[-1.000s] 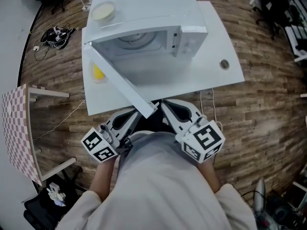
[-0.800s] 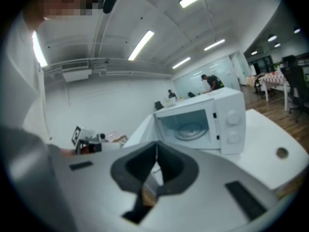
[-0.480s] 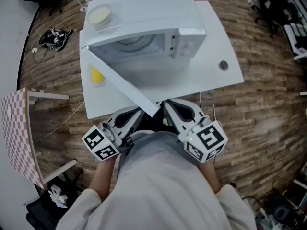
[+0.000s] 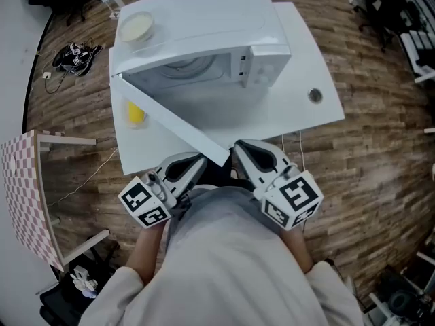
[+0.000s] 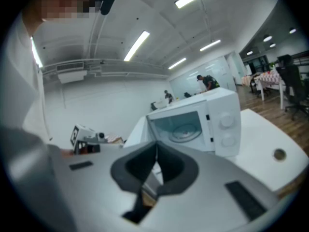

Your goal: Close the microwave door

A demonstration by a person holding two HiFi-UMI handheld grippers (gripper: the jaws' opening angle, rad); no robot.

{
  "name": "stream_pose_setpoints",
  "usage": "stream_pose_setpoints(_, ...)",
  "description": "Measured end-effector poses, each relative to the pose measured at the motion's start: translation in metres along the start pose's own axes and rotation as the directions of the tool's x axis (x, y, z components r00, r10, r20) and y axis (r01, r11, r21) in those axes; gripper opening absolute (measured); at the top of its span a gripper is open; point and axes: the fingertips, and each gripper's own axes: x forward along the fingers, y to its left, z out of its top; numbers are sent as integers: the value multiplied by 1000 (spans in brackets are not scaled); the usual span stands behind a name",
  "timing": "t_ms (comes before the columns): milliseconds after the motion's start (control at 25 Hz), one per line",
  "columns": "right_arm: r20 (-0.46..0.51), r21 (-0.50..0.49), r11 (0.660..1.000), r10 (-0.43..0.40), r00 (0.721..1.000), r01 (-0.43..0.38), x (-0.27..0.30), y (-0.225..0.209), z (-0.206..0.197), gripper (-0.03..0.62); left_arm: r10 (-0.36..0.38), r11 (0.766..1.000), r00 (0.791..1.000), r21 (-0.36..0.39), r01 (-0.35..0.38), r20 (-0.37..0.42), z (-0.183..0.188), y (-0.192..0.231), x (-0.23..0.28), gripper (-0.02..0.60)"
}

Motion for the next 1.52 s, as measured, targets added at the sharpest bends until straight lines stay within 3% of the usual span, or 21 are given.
stream_pose_setpoints(960, -4, 72, 993, -89, 996, 89, 8, -40, 2, 23, -67, 998, 997, -11, 66, -47, 11, 18, 32, 14)
stream_pose_setpoints(1520, -12, 83, 991, -108, 994, 109, 10, -53, 8, 23, -73, 997, 997, -37, 72, -29, 22, 31, 49, 14)
